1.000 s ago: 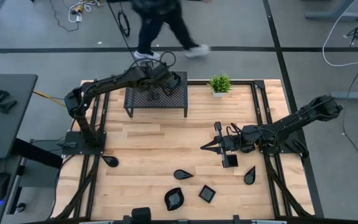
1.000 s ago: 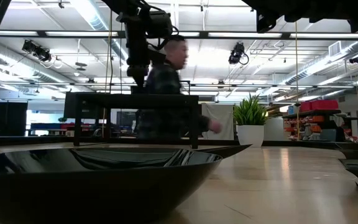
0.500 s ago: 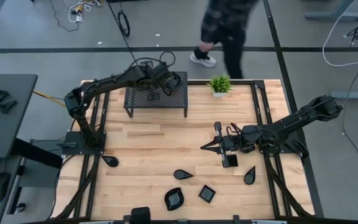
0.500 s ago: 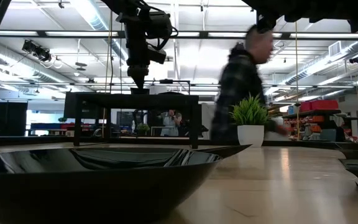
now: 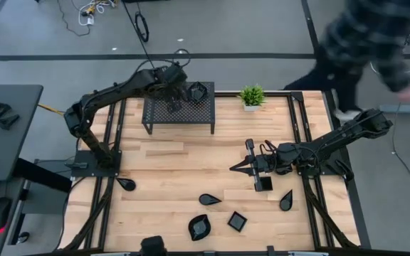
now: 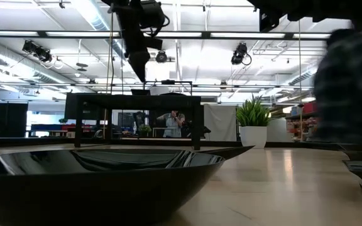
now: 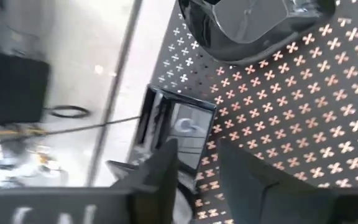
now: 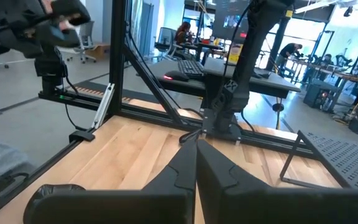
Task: Pick & Place Mini shaped plates
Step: Stack the black square plate on top of the square plate on the shelf
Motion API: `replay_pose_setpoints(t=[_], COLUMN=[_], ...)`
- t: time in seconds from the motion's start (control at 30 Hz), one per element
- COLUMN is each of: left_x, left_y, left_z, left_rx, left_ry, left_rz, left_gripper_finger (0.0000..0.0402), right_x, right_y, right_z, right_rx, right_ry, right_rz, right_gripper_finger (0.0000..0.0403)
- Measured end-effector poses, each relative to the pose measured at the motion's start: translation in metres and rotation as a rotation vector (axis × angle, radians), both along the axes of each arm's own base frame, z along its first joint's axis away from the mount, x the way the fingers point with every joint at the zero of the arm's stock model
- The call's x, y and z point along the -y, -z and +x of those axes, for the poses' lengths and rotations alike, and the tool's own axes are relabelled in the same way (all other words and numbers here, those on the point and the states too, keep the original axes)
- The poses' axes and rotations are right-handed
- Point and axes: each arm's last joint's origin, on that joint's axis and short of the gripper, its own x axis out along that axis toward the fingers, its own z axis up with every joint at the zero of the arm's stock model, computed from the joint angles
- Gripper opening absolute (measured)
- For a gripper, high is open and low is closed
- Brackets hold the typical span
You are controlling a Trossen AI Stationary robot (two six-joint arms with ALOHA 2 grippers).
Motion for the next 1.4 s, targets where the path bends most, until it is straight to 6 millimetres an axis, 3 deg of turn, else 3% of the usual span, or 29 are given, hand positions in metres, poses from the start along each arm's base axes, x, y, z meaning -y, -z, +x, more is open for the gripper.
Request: replay_pose_setpoints(t=[0.23,0.77,1.13,1.4], left_x=[-0.011,-0.027,-0.034,-0.027], left_y=[0.009,0.015,0.025,0.012], left_z=[-0.001,-0.011,-0.006,-0.003], left_rx=[0.073,0.083,0.034,0.018], left_ry=[0.038,-0.025,-0.071,-0.100], left_rz=[-0.149,-0.184,-0.123,-0.016], left_gripper_finger=[0.0009,0.0008,0.0009,0.0006], right_x=[0.000,0.000,0.000,0.000], right_y=[0.000,-0.002,-0.002,-0.002], right_z=[0.000,0.000,0.000,0.000], right_rx=[0.002,0.016,0.017,0.015], right_ry=[0.000,0.000,0.000,0.000], right_rz=[0.001,0.008,0.008,0.005], right_gripper_finger=[0.0011,0.0011,0.0011,0.0011])
